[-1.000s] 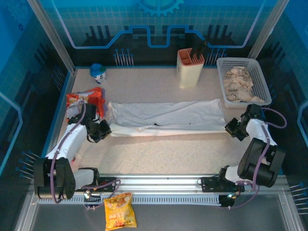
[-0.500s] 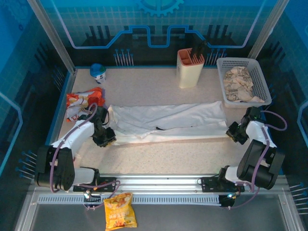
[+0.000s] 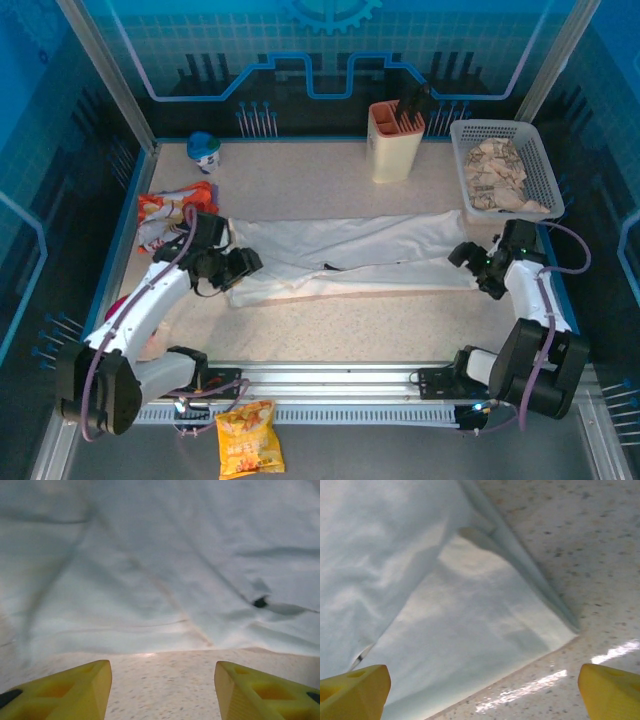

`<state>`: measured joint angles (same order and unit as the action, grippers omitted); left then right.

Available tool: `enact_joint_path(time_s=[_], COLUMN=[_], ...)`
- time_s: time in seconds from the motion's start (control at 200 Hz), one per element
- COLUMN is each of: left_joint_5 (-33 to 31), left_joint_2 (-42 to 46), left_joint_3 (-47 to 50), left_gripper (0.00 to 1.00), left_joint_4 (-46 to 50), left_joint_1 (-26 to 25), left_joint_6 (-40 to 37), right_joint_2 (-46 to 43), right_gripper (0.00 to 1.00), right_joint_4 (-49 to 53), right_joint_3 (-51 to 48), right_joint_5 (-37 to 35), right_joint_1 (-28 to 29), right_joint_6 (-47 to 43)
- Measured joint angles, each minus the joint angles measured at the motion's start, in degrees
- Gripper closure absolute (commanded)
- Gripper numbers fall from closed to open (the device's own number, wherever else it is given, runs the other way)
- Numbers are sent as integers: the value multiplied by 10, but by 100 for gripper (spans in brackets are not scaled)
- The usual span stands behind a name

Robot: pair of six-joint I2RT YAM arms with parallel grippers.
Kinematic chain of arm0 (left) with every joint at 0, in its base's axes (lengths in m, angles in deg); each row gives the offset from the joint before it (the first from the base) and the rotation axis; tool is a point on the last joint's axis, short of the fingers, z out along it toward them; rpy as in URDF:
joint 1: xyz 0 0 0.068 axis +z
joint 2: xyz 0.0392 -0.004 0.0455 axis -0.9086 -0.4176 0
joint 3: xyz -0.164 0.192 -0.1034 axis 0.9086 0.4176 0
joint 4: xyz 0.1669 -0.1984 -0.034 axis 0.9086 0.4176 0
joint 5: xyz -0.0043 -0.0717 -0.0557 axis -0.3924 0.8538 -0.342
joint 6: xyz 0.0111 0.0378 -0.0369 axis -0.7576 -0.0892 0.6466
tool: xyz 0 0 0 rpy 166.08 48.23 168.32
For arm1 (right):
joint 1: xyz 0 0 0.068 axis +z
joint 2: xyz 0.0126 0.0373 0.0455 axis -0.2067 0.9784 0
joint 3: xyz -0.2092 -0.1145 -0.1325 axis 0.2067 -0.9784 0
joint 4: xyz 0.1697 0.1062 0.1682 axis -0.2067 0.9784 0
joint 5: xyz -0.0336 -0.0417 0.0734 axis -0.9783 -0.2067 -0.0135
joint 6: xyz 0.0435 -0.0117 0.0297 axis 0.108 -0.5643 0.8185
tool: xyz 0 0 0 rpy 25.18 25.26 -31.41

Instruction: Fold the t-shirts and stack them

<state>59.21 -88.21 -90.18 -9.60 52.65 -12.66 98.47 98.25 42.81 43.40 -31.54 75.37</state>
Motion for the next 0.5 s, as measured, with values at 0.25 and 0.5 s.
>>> enact_joint_path(time_s=[0.25, 0.5], left_joint_5=[7, 0], left_joint_2=[-91, -126], left_joint_3=[-3, 35], left_gripper=[55, 57], left_joint_4=[-115, -201], left_joint_1=[-131, -168], left_joint_6=[91, 181], right_joint_2=[-13, -13], right_gripper=[3, 4], right_joint_4=[0, -1], right_joint_3=[1, 1], right_joint_5=[3, 3], right_joint_1=[47, 47], right_joint_6=[1, 9])
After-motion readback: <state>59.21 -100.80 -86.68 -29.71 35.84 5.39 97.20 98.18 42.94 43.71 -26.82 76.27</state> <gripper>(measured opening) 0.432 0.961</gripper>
